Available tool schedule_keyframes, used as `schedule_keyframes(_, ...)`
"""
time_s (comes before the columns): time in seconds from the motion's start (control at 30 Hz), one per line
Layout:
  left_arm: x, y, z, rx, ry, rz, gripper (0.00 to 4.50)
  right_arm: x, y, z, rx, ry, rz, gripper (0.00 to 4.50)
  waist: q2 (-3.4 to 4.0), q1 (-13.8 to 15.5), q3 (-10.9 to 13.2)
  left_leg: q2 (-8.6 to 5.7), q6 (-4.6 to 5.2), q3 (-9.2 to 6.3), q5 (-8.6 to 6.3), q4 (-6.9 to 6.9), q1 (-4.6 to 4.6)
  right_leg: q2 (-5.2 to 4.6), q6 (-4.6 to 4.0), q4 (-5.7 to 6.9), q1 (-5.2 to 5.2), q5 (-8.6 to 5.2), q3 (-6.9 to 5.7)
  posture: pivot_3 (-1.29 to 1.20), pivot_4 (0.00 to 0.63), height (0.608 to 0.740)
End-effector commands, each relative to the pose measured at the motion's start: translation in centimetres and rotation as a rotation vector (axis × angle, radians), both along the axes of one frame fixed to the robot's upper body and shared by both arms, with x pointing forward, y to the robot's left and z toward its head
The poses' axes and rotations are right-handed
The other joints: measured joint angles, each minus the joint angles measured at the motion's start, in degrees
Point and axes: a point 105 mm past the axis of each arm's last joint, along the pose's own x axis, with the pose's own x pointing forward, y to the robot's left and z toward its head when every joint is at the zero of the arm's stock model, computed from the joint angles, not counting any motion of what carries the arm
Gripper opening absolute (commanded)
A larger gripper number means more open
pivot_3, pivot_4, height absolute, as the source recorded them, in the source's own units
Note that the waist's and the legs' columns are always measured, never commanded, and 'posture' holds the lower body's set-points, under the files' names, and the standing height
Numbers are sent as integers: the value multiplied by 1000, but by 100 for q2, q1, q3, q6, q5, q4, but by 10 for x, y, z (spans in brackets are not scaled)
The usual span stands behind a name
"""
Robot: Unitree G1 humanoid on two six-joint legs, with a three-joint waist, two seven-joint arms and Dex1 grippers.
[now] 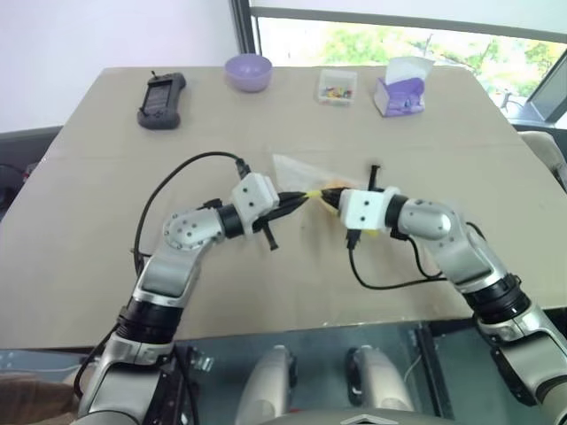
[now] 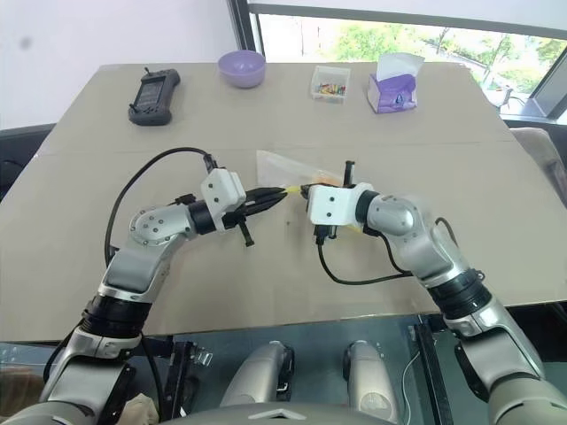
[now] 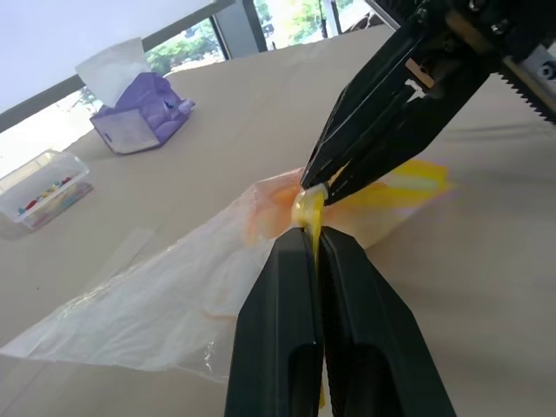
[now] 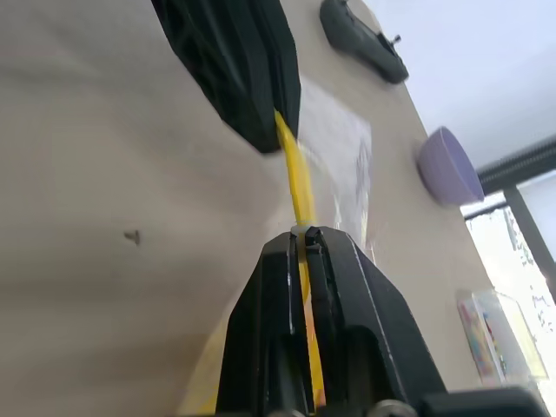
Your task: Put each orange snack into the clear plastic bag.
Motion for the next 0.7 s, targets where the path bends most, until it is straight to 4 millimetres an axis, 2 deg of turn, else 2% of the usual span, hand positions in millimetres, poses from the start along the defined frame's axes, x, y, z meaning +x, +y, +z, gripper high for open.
schedule_keyframes(0.03,-6,7,22,-31,-77,-5,0,10,-25,2,3,4,-108,38,0,0,0,0,0,0,0,0,0,0,0,0,0,0,0,0,150,740)
schedule_keyframes(0.2,-4,11,20,-22,-73,8,0,9,-39,-4,2,29,-155,38,0,10,0,1,0,1,0,0,0,0,0,0,0,0,0,0,150,740)
schedule_keyframes(0.33,-2,19,18,-22,-62,28,0,13,-61,-11,-18,48,-232,38,0,14,0,0,1,2,0,0,-1,-1,0,-2,1,0,1,0,150,740)
schedule_keyframes(0.47,-1,23,17,-28,-54,39,0,16,-71,-11,-25,52,-268,38,0,0,0,1,1,1,0,0,-1,0,0,-2,0,0,1,0,150,740)
schedule_keyframes(0.57,0,27,15,-26,-48,49,0,21,-87,-13,-31,63,-321,38,0,-1,0,2,1,2,0,0,0,0,0,-1,0,0,1,0,150,740)
schedule_keyframes(0.7,0,28,14,-27,-43,51,0,25,-96,-16,-43,64,-348,38,0,1,0,1,1,4,-1,0,-1,-1,0,-3,0,0,1,0,150,740)
